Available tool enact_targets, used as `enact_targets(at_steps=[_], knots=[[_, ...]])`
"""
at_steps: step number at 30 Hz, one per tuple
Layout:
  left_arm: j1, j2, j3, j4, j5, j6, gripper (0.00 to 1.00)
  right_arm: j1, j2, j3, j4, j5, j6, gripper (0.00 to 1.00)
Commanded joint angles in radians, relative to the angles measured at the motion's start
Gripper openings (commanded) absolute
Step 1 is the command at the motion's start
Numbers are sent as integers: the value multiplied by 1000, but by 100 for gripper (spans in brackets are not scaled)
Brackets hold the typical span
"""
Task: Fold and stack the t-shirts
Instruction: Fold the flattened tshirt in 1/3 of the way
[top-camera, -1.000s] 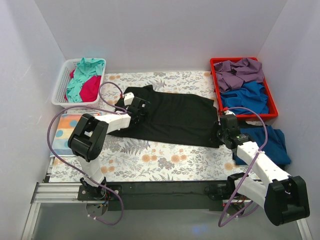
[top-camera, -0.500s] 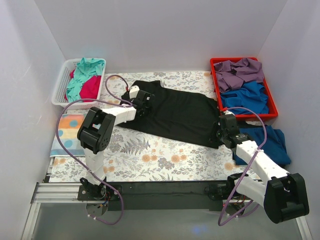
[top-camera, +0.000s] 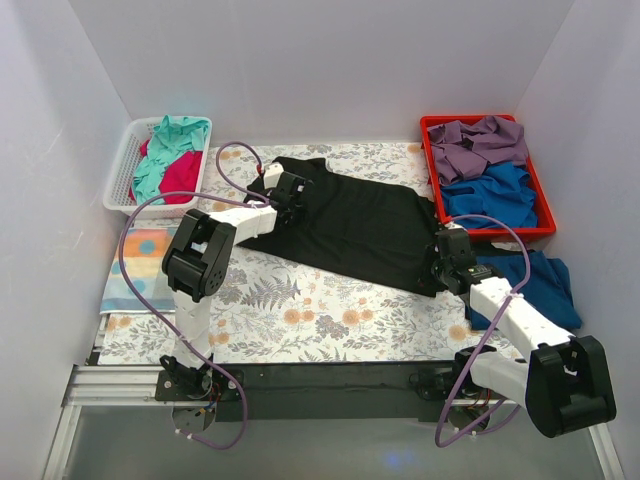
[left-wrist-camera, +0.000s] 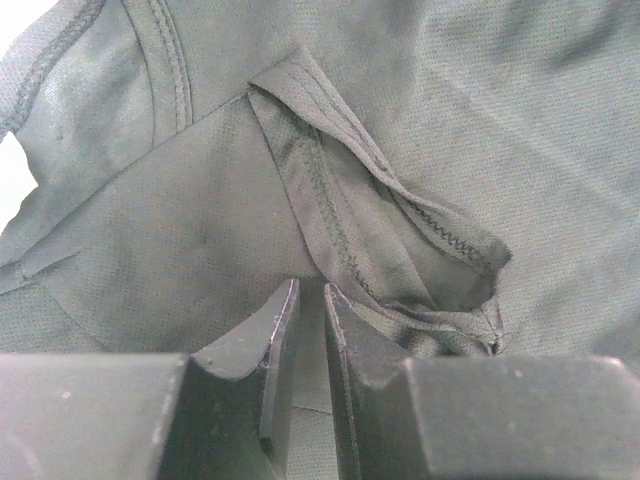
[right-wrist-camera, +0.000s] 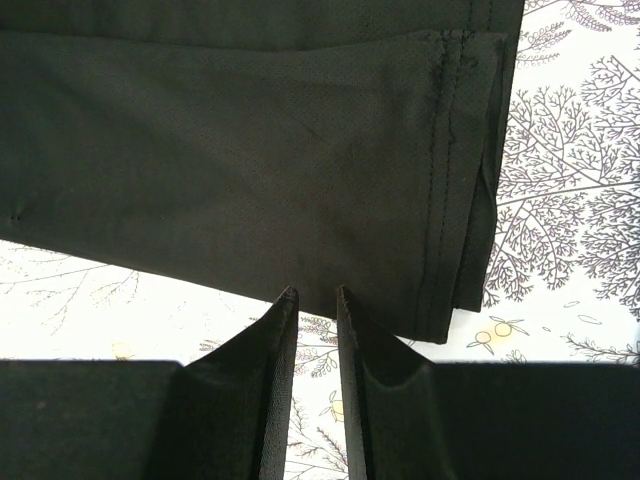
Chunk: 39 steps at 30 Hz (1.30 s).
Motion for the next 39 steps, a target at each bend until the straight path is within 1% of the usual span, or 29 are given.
enact_targets(at_steps=[1,6,12,17,18,20,21,22,23,24,25,26,27,30,32,33,35,36,39], knots=[[4,-36,7,1,-18,-5,15,4,4,2,47,4,-5,28],[4,2,31,9,-7,24,15,4,4,0,48,3,-7,28],[3,48,99,41,-10,52,15,4,-2,-5,48,3,-10,28],[3,85,160,124,46,104,15,4,-2,-2,47,11,-14,28],[4,97,166,150,74,121,15,3,0,0,47,11,-14,28],[3,97,157,185,85,133,15,4,1,1,47,8,-14,28],[3,87,136,280,104,159,16,4,3,0,47,8,-16,28],[3,59,101,337,149,173,16,4,4,0,47,8,-16,28],[4,39,37,394,184,182,18,3,6,2,47,6,-17,28],[3,24,0,503,209,195,19,4,7,0,47,6,-17,28],[4,-2,-24,544,265,213,20,4,9,0,47,6,-19,28],[4,-10,-53,576,288,221,21,4,11,0,47,4,-19,28],[4,-13,-54,595,293,227,21,4,9,-2,47,4,-19,28],[3,-35,-51,545,252,221,22,4,7,-3,47,0,-14,28],[4,-92,-89,543,208,213,22,6,6,-5,47,-3,-14,28],[4,-120,-152,567,197,213,22,6,4,-6,50,-3,-14,28],[3,-188,-220,609,175,216,24,6,10,-9,59,-6,-14,28],[4,-247,-279,629,169,215,25,7,14,-9,62,-8,-16,28],[3,-356,-340,617,132,213,27,12,30,-11,74,-15,-14,28]])
